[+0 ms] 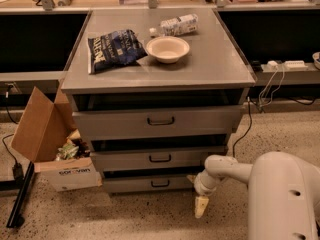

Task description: Open bottom drawer

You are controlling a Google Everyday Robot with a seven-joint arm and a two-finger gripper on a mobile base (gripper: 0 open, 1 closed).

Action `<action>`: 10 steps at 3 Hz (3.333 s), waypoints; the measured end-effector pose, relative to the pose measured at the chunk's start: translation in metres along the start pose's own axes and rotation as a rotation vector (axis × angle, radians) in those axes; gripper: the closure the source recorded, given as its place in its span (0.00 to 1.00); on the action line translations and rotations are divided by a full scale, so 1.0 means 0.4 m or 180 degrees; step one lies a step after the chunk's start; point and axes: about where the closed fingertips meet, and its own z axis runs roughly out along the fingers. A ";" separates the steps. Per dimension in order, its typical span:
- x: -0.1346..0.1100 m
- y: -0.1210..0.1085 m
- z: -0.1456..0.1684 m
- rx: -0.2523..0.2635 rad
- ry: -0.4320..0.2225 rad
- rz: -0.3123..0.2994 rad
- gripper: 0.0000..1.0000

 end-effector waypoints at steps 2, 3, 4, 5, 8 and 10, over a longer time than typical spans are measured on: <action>0.003 -0.048 0.059 0.0265 0.0091 -0.0051 0.00; 0.007 -0.076 0.086 0.0368 0.0066 -0.0065 0.00; 0.016 -0.104 0.114 0.0394 0.0035 -0.0035 0.00; 0.029 -0.143 0.141 0.0422 0.0060 0.0059 0.00; 0.030 -0.197 0.219 0.0324 0.0096 0.0310 0.08; 0.020 -0.193 0.206 0.0299 0.0061 0.0324 0.62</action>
Offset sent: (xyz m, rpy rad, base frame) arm 0.0334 0.0081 -0.0263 -0.0398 -0.1616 -0.0287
